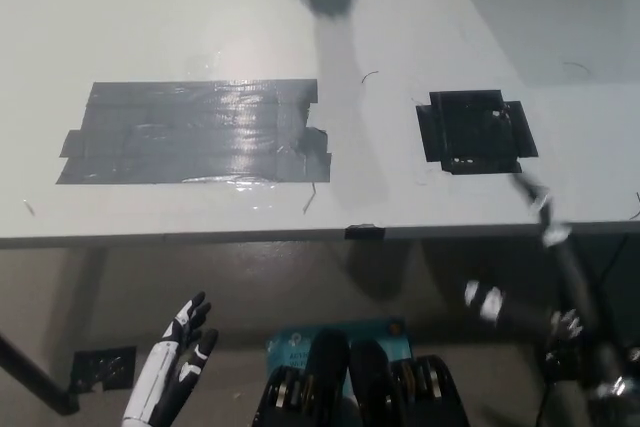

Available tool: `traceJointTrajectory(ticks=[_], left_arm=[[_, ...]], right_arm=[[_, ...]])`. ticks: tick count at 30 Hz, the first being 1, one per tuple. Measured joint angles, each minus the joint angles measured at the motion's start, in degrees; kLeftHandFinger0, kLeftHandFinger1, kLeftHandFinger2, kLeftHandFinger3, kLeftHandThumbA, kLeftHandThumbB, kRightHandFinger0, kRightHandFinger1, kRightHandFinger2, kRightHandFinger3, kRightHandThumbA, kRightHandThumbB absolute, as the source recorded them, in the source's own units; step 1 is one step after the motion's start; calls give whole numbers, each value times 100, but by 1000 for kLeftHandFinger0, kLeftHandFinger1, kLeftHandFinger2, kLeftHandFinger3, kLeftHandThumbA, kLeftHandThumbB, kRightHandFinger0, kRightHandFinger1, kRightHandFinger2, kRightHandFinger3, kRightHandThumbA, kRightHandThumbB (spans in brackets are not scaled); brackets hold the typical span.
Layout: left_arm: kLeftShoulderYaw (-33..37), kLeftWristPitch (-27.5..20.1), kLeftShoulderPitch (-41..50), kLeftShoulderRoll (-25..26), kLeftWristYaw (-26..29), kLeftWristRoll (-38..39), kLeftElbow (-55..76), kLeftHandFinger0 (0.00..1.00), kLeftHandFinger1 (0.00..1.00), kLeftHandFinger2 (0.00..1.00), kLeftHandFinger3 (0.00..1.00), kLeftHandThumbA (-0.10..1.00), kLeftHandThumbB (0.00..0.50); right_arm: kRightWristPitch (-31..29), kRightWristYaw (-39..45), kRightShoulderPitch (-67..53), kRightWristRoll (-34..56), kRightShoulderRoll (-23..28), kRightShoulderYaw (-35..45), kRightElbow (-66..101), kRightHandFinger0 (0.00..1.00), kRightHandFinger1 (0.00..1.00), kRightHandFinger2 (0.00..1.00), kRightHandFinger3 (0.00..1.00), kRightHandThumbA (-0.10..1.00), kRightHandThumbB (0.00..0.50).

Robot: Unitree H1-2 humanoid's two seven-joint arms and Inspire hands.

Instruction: A person hands a rubik's cube to the robot and rhe robot picks it up with its right hand and places it on the black spot on the desk infron tof it

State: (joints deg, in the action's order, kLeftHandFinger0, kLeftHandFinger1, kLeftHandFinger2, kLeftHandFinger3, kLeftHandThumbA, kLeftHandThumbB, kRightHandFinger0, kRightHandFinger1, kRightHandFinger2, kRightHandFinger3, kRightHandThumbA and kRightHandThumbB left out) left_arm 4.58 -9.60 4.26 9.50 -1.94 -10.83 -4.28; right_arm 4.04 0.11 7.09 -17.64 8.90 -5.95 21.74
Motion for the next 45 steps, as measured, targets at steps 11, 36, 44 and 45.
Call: traceJointTrajectory(ticks=[11,36,44,45], left_arm=[[9,-34,-34,0,-2,-48,-2,1000,1000,1000,1000,874,136],[33,18,-158,0,-13,-64,42,1000,1000,1000,1000,849,114],[44,76,-199,2,-17,-62,46,1000,1000,1000,1000,840,105],[46,82,-210,3,-18,-63,51,1000,1000,1000,1000,841,104]], right_arm=[[963,420,1823,107,12,81,-599,1000,1000,1000,1000,942,363],[1089,407,4792,358,-309,137,-6166,1000,1000,1000,1000,938,435],[905,262,5082,380,-305,161,-6793,1000,1000,1000,1000,885,427],[900,247,5096,387,-305,171,-6799,1000,1000,1000,1000,883,427]])
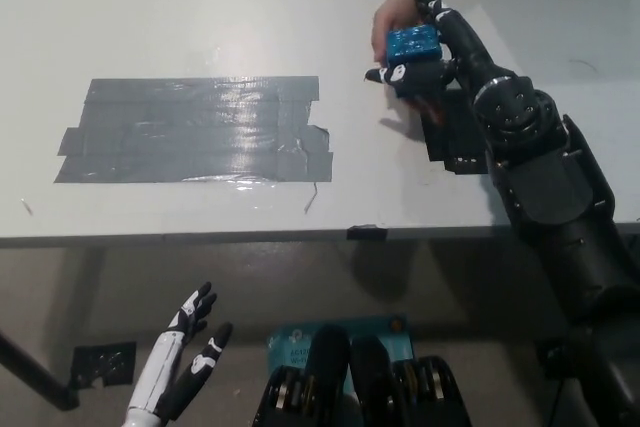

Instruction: A person hands a rubik's cube to the robot and rhe robot picks it up with its right hand and places it on the black spot on the desk infron tof it

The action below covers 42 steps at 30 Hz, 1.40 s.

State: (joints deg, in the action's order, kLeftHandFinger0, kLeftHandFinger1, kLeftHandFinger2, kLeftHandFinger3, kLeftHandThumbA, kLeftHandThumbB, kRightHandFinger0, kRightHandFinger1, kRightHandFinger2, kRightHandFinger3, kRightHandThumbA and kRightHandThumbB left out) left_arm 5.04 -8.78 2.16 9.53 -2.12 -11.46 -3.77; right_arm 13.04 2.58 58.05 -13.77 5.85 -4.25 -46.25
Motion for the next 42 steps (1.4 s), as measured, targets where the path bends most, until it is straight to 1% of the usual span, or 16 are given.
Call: traceJointTrajectory(ticks=[1,2,3,4,5,6,7,8,9,11,13,16,25,31,36,42], left_arm=[[2,11,-7,1,-1,0,5,1000,1000,1000,1000,848,113],[5,19,-12,1,-2,-1,8,1000,1000,1000,1000,849,115],[9,31,-18,2,-2,-1,15,1000,1000,1000,1000,848,116],[11,37,-22,2,-3,-1,17,1000,1000,1000,1000,848,115],[11,42,-25,2,-4,-1,17,1000,1000,1000,1000,848,115],[12,45,-28,3,-4,-1,18,1000,1000,1000,1000,846,107],[15,46,-32,7,-5,-1,17,1000,1000,1000,1000,845,104],[18,47,-37,11,-5,-1,17,1000,1000,1000,1000,842,102],[20,47,-47,18,-6,-1,17,1000,1000,1000,1000,836,95],[22,47,-66,26,-6,0,17,1000,1000,1000,1000,830,100],[26,47,-89,34,-7,0,17,1000,1000,1000,1000,831,102],[28,53,-130,44,-7,-1,17,1000,1000,1000,1000,848,108],[33,97,-144,46,-6,-6,17,1000,1000,1000,1000,811,97],[32,163,-187,47,-7,-11,19,1000,1000,1000,1000,791,93],[32,201,-198,66,-6,-19,18,1000,1000,1000,1000,772,76],[29,201,-187,68,-5,-18,17,1000,1000,1000,1000,770,85]], right_arm=[[-3,-8,10,6,2,7,-2,1000,1000,1000,1000,734,409],[-6,-15,17,11,4,11,-2,1000,1000,1000,1000,543,352],[-5,-44,26,18,4,21,-1,620,654,698,839,246,278],[1,-75,30,16,3,24,-3,321,420,502,590,-22,303],[6,-125,33,3,2,22,-13,224,358,490,560,-84,310],[6,-169,33,-11,4,17,-17,129,313,489,520,-99,283],[1,-214,33,-40,9,-7,-18,48,316,580,575,-100,253],[-4,-242,30,-58,15,-31,-17,24,370,726,699,-100,230],[-9,-292,30,-76,19,-59,-15,15,390,778,750,-100,223],[-20,-332,12,-97,28,-110,28,74,572,956,911,-100,197],[-43,-348,-5,-119,42,-153,64,141,659,983,953,-100,187],[-76,-372,-27,-159,80,-212,148,188,684,1000,959,-100,180],[-107,-510,-270,-194,143,-172,491,89,615,970,989,-100,157],[-238,-772,-346,-208,202,15,954,122,628,1000,977,-100,154],[-430,-1010,-396,-225,352,142,965,80,606,995,1000,-100,157],[-822,-1242,-626,-227,511,196,385,11,520,909,865,-100,160]])
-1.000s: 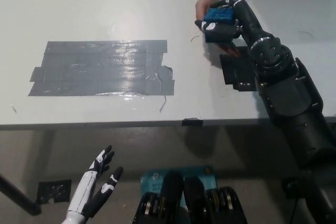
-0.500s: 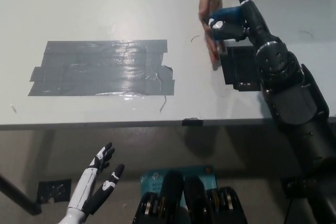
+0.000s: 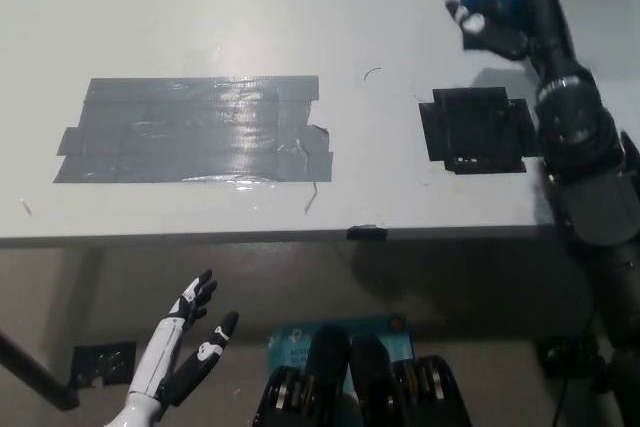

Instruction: A person hands a rubik's cube to the robot and rhe robot picks it up with its right hand and places it on the black spot on the desk infron tof it

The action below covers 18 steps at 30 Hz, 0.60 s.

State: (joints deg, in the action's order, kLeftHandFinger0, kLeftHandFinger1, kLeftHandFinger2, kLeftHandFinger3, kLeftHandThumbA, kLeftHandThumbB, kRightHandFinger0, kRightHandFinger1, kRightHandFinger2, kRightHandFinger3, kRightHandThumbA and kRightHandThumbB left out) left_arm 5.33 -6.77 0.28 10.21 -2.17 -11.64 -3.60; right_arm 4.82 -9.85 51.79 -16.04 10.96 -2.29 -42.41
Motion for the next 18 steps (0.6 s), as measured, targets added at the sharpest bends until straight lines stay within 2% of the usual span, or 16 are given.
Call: traceJointTrajectory(ticks=[4,7,8,9,10,11,12,13,14,16,18], left_arm=[[2,-1,2,0,0,-4,0,1000,1000,1000,1000,777,89],[3,-2,2,0,1,-6,0,1000,1000,1000,1000,786,95],[6,-2,4,0,1,-7,0,1000,1000,1000,1000,793,100],[7,-2,5,0,1,-7,-1,1000,1000,1000,1000,793,98],[7,-3,5,0,1,-8,-1,1000,1000,1000,1000,792,96],[7,-2,5,0,1,-7,-1,1000,1000,1000,1000,793,96],[7,-2,3,0,1,-7,-1,1000,1000,1000,1000,795,87],[8,-2,2,0,1,-7,-1,1000,1000,1000,1000,796,84],[8,-2,2,0,1,-8,-4,1000,1000,1000,1000,796,81],[12,-1,3,0,0,-11,-5,1000,1000,1000,1000,796,80],[12,-1,1,0,0,-13,-5,1000,1000,1000,1000,798,89]], right_arm=[[-183,-124,-142,-2,6,-2,-505,1,516,914,887,-100,171],[-298,-191,-156,-4,6,-8,-839,45,570,979,927,-100,168],[-345,-211,-156,-5,6,-13,-924,169,650,1000,956,-100,206],[-364,-217,-157,-4,6,-16,-970,387,874,1000,1000,-11,296],[-371,-206,-158,1,6,-21,-988,719,1000,1000,1000,120,305],[-371,-154,-160,21,12,-29,-989,982,1000,1000,1000,304,375],[-369,-34,-160,58,25,-40,-988,1000,1000,1000,1000,462,420],[-361,60,-160,78,42,-60,-987,1000,1000,1000,1000,540,469],[-345,188,-160,96,69,-107,-987,1000,1000,1000,1000,633,499],[-328,435,-167,119,137,-241,-974,1000,1000,1000,1000,684,486],[-290,697,-176,136,226,-363,-880,1000,1000,1000,1000,758,500]])
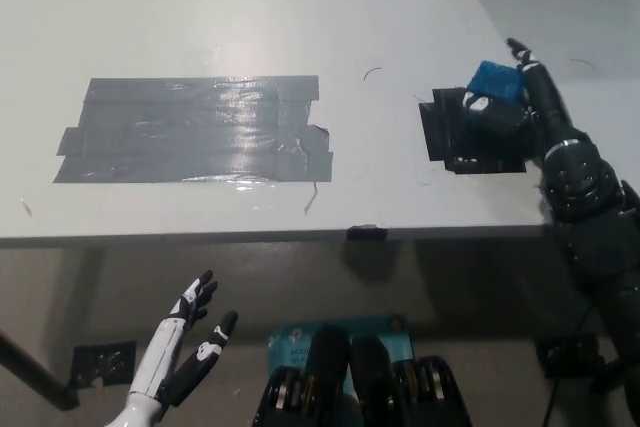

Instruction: A person hands a rubik's cube to the robot and rhe robot picks it up with its right hand and places it on the black spot on the desk infron tof it

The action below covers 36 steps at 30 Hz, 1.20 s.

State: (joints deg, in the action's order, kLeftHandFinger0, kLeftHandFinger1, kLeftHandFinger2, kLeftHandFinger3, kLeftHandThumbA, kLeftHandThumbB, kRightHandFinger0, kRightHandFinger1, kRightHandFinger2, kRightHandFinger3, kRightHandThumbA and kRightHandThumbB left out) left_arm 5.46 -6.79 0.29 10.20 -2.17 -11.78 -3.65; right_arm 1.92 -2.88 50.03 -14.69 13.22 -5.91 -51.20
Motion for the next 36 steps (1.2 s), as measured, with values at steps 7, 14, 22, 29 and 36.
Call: traceJointTrajectory(ticks=[7,14,22,29,36], left_arm=[[-3,0,-8,2,0,-24,0,1000,1000,1000,1000,805,81],[-5,-1,-12,3,0,-56,-1,1000,1000,1000,1000,798,79],[-6,2,-63,5,0,-80,0,1000,1000,1000,1000,795,79],[-3,8,-130,5,0,-92,-1,1000,1000,1000,1000,790,82],[4,30,-130,5,-1,-92,-29,1000,1000,1000,1000,799,100]], right_arm=[[77,365,-3,42,212,-53,777,1000,1000,1000,1000,922,500],[327,499,-6,27,394,-18,2328,1000,1000,1000,1000,937,500],[650,617,-55,35,550,118,3509,1000,1000,1000,1000,967,498],[889,734,-243,48,622,202,4533,1000,1000,1000,1000,1000,453],[1047,773,-1224,42,551,201,6165,1000,1000,1000,1000,1000,400]])
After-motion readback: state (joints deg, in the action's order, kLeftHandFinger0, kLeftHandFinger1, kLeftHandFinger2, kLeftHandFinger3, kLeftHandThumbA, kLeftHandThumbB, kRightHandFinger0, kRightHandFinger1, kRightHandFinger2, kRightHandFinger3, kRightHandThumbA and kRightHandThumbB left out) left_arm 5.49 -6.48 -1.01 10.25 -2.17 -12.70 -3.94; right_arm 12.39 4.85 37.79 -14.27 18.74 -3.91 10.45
